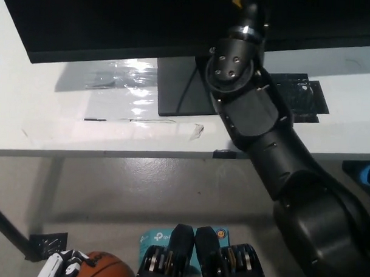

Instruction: The robot uses its right hand to pick up the cloth kept in the middle of the desk and use it to wipe the monitor in the middle of the desk by swiping its screen twice

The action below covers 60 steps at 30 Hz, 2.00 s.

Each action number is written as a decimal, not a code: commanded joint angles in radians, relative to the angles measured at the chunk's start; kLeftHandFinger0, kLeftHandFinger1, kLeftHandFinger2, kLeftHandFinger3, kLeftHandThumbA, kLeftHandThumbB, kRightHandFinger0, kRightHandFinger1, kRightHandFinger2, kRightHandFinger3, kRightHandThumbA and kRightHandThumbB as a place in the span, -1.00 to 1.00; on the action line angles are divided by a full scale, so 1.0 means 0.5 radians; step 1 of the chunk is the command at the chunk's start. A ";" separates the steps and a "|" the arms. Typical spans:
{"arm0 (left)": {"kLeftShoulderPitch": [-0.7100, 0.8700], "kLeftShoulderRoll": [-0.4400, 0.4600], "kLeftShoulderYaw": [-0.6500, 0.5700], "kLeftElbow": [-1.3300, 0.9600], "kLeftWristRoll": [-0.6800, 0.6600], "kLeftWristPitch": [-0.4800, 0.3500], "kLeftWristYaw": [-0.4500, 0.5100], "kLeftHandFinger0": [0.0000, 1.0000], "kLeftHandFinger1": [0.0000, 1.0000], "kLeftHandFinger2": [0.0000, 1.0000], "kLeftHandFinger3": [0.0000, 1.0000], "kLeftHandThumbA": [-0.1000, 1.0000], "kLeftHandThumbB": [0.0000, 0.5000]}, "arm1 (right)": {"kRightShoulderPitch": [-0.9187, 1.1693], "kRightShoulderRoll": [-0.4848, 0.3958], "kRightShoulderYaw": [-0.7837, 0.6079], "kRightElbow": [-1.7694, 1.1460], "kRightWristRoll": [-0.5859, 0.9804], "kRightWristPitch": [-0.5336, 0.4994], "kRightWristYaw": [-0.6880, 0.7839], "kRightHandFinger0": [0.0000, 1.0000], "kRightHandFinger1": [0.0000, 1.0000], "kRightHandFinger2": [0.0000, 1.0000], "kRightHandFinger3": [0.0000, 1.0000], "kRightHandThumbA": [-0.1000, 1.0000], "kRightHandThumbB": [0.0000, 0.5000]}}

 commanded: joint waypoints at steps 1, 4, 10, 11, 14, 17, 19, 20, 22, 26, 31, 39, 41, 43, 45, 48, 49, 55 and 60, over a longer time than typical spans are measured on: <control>-0.001 0.031 -0.021 -0.042 0.037 -0.042 -0.006 -1.00 -1.00 -1.00 -0.95 0.67 1.00 | -0.200 -0.010 0.143 0.109 -0.175 -0.127 0.007 -1.00 -1.00 -0.61 -0.32 -1.00 -1.00; 0.000 0.032 -0.016 -0.034 -0.009 -0.056 -0.022 -1.00 -1.00 -1.00 -0.91 0.64 1.00 | -0.200 -0.056 0.210 0.150 -0.207 -0.143 -0.001 -1.00 -1.00 -0.73 -0.24 -1.00 -0.95; 0.018 0.024 -0.021 -0.032 -0.008 -0.051 -0.014 -1.00 -1.00 -1.00 -0.94 0.64 1.00 | -0.126 -0.197 0.300 0.103 -0.277 -0.174 0.032 -1.00 -1.00 -0.82 -0.49 -1.00 -1.00; 0.026 0.023 -0.023 -0.028 -0.001 -0.056 -0.007 -1.00 -1.00 -1.00 -0.94 0.65 1.00 | -0.103 -0.235 0.325 0.081 -0.309 -0.164 0.033 -1.00 -1.00 -0.83 -0.42 -1.00 -0.97; 0.029 0.022 -0.017 -0.008 -0.006 -0.081 0.005 -1.00 -1.00 -1.00 -0.93 0.65 1.00 | -0.065 -0.378 0.399 0.054 -0.402 -0.179 0.019 -1.00 -1.00 -0.97 -0.33 -1.00 -0.83; 0.034 0.024 -0.011 0.002 -0.003 -0.096 0.016 -1.00 -1.00 -1.00 -0.93 0.65 1.00 | -0.036 -0.493 0.402 0.034 -0.410 -0.216 0.035 -1.00 -1.00 -1.00 -0.40 -1.00 -0.83; 0.040 0.021 -0.003 0.002 -0.020 -0.085 0.012 -1.00 -1.00 -1.00 -0.95 0.63 1.00 | 0.017 -0.619 0.379 -0.034 -0.423 -0.197 0.043 -1.00 -1.00 -1.00 -0.32 -1.00 -0.80; 0.043 0.020 0.001 0.003 -0.036 -0.080 0.005 -1.00 -1.00 -1.00 -0.95 0.60 1.00 | 0.028 -0.635 0.368 -0.052 -0.419 -0.186 0.057 -1.00 -1.00 -0.99 -0.32 -1.00 -0.86; 0.056 0.014 0.014 0.007 -0.072 -0.082 -0.004 -1.00 -1.00 -1.00 -0.94 0.57 1.00 | 0.091 -0.725 0.314 -0.146 -0.387 -0.157 0.115 -1.00 -1.00 -0.96 -0.18 -1.00 -0.76; 0.073 0.020 0.014 -0.006 -0.045 -0.051 0.010 -1.00 -1.00 -1.00 -0.92 0.60 1.00 | 0.210 -0.921 0.240 -0.199 -0.382 -0.217 0.122 -1.00 -1.00 -0.84 -0.54 -1.00 -0.94; 0.083 0.022 0.019 -0.002 -0.063 -0.060 0.000 -1.00 -1.00 -1.00 -0.93 0.57 1.00 | 0.304 -1.012 0.116 -0.275 -0.325 -0.156 0.179 -1.00 -1.00 -0.63 -0.74 -1.00 -1.00; 0.083 0.011 0.010 0.013 -0.057 -0.090 0.006 -1.00 -1.00 -1.00 -0.95 0.56 1.00 | 0.339 -1.001 0.076 -0.305 -0.369 -0.165 0.169 -1.00 -1.00 -0.53 -0.72 -1.00 -0.88; 0.083 0.010 0.009 0.004 -0.073 -0.067 -0.008 -1.00 -1.00 -1.00 -0.95 0.54 1.00 | 0.322 -0.969 0.077 -0.304 -0.367 -0.157 0.178 -1.00 -1.00 -0.60 -0.73 -1.00 -0.99; 0.078 0.009 0.010 -0.003 -0.085 -0.048 -0.018 -1.00 -1.00 -1.00 -0.95 0.53 1.00 | 0.324 -0.963 0.073 -0.309 -0.370 -0.170 0.175 -1.00 -1.00 -0.69 -0.69 -1.00 -1.00; 0.079 0.013 0.007 -0.007 -0.075 -0.065 -0.013 -1.00 -1.00 -1.00 -0.95 0.57 1.00 | 0.298 -0.914 0.102 -0.332 -0.406 -0.158 0.178 -1.00 -1.00 -0.70 -0.51 -1.00 -1.00; 0.084 0.020 0.001 -0.022 -0.034 -0.059 0.007 -1.00 -1.00 -1.00 -0.95 0.61 1.00 | 0.257 -0.855 0.118 -0.315 -0.441 -0.128 0.165 -1.00 -1.00 -0.70 -0.63 -1.00 -1.00; 0.086 0.021 0.000 -0.027 -0.024 -0.059 0.012 -1.00 -1.00 -1.00 -0.95 0.62 1.00 | 0.237 -0.836 0.122 -0.312 -0.446 -0.116 0.173 -1.00 -1.00 -0.72 -0.66 -1.00 -1.00; 0.081 0.024 -0.009 -0.029 -0.017 -0.046 0.004 -1.00 -1.00 -1.00 -0.93 0.63 1.00 | 0.101 -0.709 0.175 -0.263 -0.492 -0.005 0.221 -1.00 -1.00 -0.75 -0.18 -1.00 -0.68; 0.071 0.028 -0.025 -0.029 0.026 -0.047 0.015 -1.00 -1.00 -1.00 -0.90 0.69 1.00 | -0.007 -0.613 0.253 -0.090 -0.531 -0.061 0.143 -1.00 -1.00 -0.87 -0.28 -1.00 -0.67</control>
